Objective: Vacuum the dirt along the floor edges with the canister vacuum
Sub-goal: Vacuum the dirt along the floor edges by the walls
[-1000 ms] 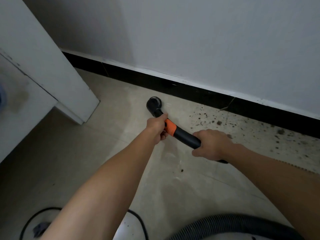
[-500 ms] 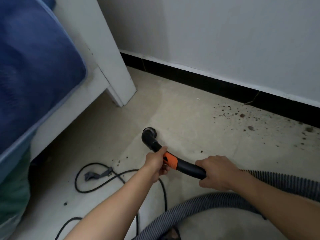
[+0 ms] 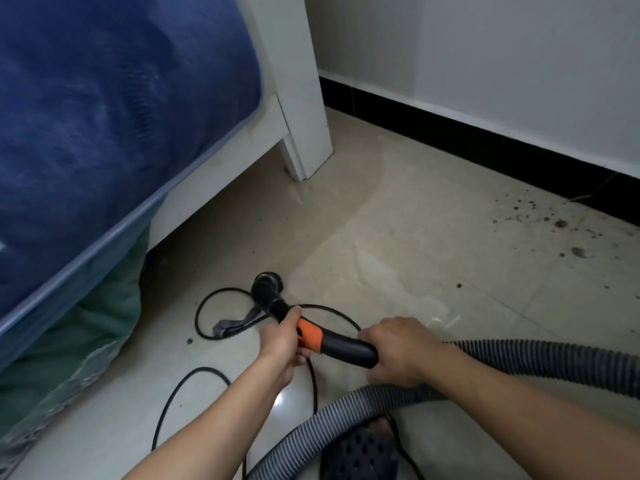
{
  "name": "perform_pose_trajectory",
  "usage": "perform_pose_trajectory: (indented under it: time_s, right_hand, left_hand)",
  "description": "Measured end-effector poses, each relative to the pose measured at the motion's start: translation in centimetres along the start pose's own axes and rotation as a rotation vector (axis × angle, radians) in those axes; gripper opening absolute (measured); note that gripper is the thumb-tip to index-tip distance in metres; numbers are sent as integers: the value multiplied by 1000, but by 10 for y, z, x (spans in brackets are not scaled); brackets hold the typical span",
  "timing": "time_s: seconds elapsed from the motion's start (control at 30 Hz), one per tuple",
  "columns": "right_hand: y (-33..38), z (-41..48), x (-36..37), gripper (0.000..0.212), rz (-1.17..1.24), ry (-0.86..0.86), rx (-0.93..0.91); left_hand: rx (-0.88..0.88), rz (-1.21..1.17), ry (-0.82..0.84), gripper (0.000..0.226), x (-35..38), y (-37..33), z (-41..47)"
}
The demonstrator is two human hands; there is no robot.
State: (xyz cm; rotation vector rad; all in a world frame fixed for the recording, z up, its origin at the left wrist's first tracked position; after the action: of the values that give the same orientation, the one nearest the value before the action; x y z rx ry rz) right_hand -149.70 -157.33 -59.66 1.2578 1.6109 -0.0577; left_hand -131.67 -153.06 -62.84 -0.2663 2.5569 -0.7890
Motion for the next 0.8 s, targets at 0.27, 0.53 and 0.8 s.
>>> perform_pose_trajectory:
  time_s: [0.27, 0.53, 0.8]
  right_hand:
    - [14, 0, 4, 32, -48, 33, -23]
    - [-25, -26, -26, 26, -92, 35, 85]
    - [30, 51, -13, 32, -112, 7, -33]
  left_hand:
    - [-35, -33, -4, 34, -13, 14, -4]
    - [-27, -22, 119, 35, 40, -10, -9]
    - [-40, -56, -12, 32, -38, -13, 37]
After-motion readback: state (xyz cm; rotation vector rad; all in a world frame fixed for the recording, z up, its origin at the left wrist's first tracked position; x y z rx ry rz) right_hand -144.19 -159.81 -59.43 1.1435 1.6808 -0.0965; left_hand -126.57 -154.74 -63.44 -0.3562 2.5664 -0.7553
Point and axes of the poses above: each hand's wrist, its own z-axis towards the middle knuckle, its own x-axis out of the palm, y = z × x, the point moved 7 cm from there along z, towards the middle knuckle, and after that the axes turned 10 degrees about z, right-handed, at the moved point
